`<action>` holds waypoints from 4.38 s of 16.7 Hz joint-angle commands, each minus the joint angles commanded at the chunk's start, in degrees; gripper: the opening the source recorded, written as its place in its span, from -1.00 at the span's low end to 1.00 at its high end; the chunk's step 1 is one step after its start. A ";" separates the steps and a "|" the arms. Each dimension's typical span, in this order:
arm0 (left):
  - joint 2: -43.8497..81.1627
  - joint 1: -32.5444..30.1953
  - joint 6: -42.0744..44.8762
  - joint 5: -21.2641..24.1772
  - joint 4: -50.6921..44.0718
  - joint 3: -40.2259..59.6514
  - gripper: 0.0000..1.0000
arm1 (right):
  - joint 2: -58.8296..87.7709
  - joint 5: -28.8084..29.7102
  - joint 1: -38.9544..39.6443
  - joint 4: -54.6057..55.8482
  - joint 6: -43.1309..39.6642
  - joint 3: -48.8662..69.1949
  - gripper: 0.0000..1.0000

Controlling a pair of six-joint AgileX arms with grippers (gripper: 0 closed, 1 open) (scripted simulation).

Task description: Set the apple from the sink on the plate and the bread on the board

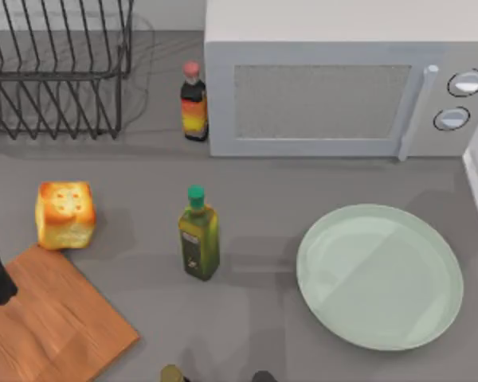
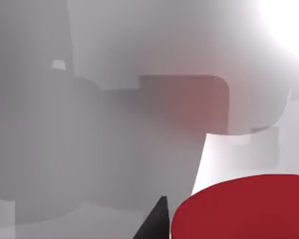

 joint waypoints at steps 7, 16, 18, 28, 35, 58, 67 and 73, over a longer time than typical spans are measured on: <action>0.00 0.00 0.00 0.00 0.00 0.00 1.00 | -5.61 -0.06 0.00 -8.54 -0.07 3.40 -1.00; 0.00 0.00 0.00 0.00 0.00 0.00 1.00 | -16.73 0.69 8.74 -14.26 9.56 5.59 -1.00; 0.00 0.00 0.00 0.00 0.00 0.00 1.00 | -20.99 0.90 13.30 -16.75 14.32 5.74 -1.00; 0.00 0.00 0.00 0.00 0.00 0.00 1.00 | -26.70 0.75 39.39 -24.99 39.34 2.56 -1.00; 0.00 0.00 0.00 0.00 0.00 0.00 1.00 | -23.59 0.54 45.36 -26.17 44.69 0.20 -1.00; 0.00 0.00 0.00 0.00 0.00 0.00 1.00 | -23.59 0.54 45.36 -26.17 44.69 0.20 1.00; 0.00 0.00 0.00 0.00 0.00 0.00 1.00 | -39.23 0.54 40.54 -15.10 39.82 -12.89 1.00; 0.00 0.00 0.00 0.00 0.00 0.00 1.00 | -72.47 0.53 31.90 5.08 30.93 -37.63 1.00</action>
